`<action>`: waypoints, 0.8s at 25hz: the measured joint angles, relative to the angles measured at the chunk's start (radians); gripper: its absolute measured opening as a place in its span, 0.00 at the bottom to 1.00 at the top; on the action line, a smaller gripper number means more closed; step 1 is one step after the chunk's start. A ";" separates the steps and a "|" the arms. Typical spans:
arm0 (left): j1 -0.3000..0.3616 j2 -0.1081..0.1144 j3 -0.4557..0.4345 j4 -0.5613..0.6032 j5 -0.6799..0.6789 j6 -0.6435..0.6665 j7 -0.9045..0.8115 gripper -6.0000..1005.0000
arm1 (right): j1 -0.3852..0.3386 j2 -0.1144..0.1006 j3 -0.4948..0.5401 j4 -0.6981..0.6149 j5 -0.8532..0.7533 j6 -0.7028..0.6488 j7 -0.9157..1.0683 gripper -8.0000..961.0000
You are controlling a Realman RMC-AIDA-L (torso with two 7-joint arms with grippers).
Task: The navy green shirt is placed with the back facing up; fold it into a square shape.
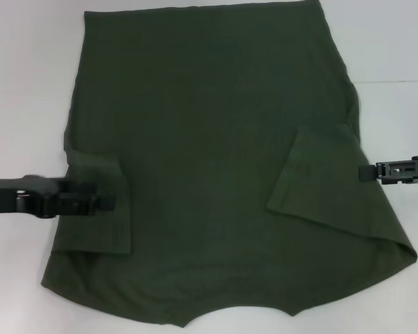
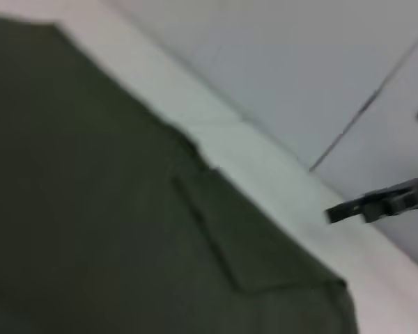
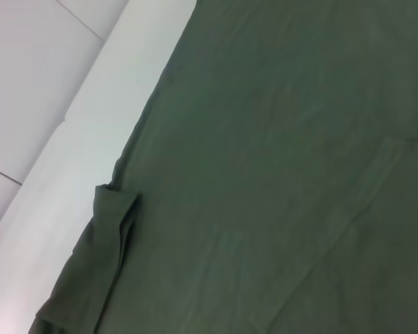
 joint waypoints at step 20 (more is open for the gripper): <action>-0.065 0.053 -0.116 -0.002 0.444 0.014 -0.357 0.84 | 0.008 -0.025 -0.019 0.006 -0.044 -0.020 0.008 0.99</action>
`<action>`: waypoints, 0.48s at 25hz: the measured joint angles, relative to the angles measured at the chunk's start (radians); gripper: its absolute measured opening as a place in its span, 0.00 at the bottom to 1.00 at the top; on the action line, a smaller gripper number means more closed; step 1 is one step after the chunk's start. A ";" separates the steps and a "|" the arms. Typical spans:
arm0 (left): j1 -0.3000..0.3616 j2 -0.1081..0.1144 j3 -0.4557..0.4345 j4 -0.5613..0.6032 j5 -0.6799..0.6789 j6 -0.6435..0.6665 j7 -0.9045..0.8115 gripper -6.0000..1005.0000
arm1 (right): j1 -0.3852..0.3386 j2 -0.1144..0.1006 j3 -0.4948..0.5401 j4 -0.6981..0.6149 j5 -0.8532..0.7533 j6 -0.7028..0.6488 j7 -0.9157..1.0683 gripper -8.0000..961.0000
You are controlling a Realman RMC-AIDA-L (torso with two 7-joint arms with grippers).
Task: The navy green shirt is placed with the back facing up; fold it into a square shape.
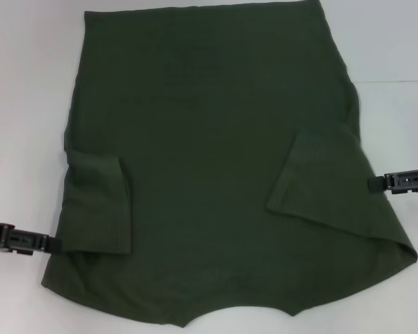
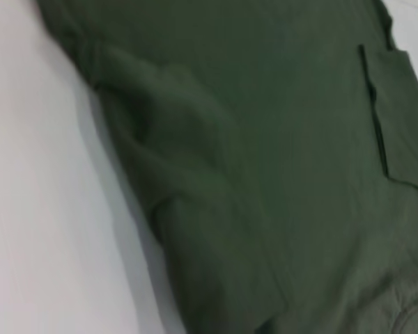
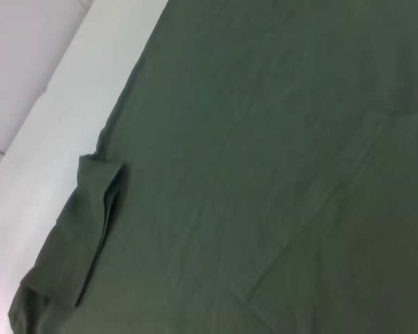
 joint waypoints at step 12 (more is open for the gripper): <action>-0.015 -0.003 0.010 -0.047 0.076 -0.041 -0.075 0.84 | 0.005 -0.006 -0.003 -0.005 -0.039 -0.028 -0.025 0.99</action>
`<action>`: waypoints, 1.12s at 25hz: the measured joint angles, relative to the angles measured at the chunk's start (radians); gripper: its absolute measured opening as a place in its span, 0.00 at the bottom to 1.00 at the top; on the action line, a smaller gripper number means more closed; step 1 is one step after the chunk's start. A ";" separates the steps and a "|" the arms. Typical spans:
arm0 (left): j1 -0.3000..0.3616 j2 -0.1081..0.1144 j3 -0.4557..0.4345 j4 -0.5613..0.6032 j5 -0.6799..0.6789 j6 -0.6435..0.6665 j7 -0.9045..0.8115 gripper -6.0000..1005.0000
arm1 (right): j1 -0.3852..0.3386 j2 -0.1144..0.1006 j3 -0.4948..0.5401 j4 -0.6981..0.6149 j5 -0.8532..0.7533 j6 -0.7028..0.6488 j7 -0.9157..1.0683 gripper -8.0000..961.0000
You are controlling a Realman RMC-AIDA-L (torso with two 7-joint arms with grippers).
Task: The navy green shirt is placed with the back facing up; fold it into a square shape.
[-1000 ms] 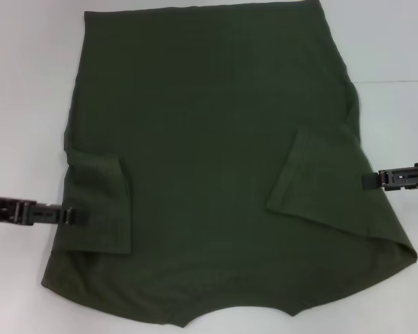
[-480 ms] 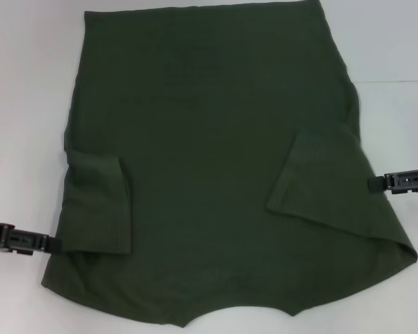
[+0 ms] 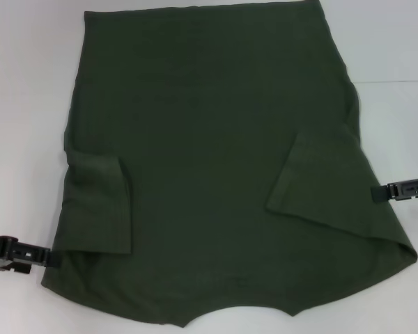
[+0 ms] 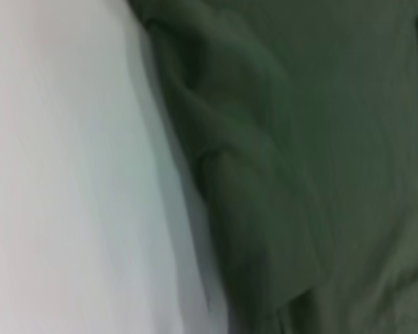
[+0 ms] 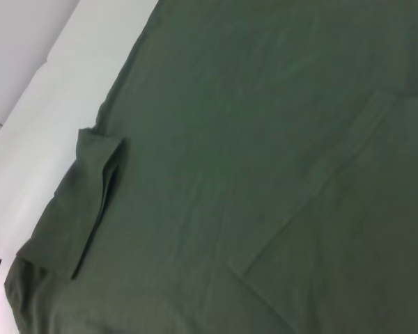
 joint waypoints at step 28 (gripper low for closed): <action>-0.040 -0.011 0.075 -0.072 0.010 -0.074 -0.010 0.84 | 0.005 0.008 0.010 0.009 -0.020 0.033 -0.003 0.99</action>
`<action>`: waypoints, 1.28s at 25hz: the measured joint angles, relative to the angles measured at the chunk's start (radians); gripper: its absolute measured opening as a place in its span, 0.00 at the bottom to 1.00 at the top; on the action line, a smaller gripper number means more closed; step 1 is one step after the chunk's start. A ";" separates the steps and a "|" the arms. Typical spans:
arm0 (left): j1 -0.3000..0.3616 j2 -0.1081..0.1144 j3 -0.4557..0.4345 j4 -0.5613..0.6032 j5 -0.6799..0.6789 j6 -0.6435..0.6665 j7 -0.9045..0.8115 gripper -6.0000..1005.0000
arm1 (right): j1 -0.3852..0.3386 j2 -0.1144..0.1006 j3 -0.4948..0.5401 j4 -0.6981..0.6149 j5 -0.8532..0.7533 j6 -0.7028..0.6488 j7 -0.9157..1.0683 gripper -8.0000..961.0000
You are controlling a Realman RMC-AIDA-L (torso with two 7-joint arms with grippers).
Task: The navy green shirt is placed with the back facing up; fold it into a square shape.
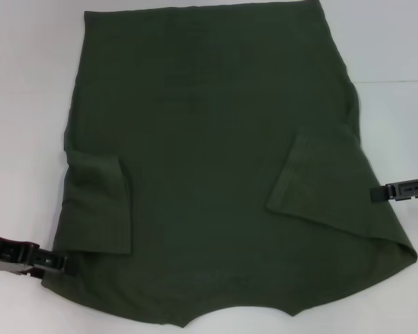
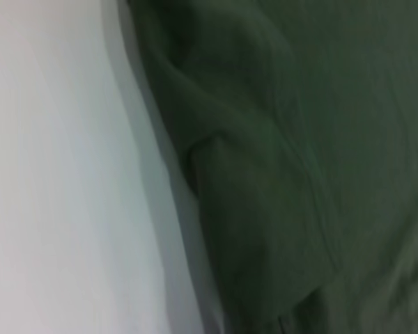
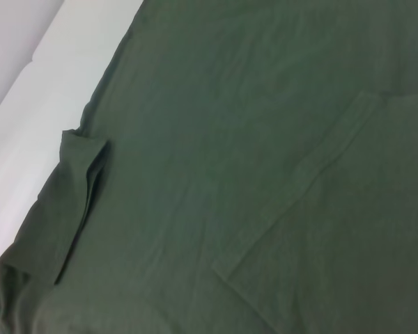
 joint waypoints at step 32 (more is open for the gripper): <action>-0.052 0.004 0.035 -0.043 0.025 0.011 -0.014 0.84 | 0.004 0.006 0.006 0.015 0.008 0.044 -0.002 0.99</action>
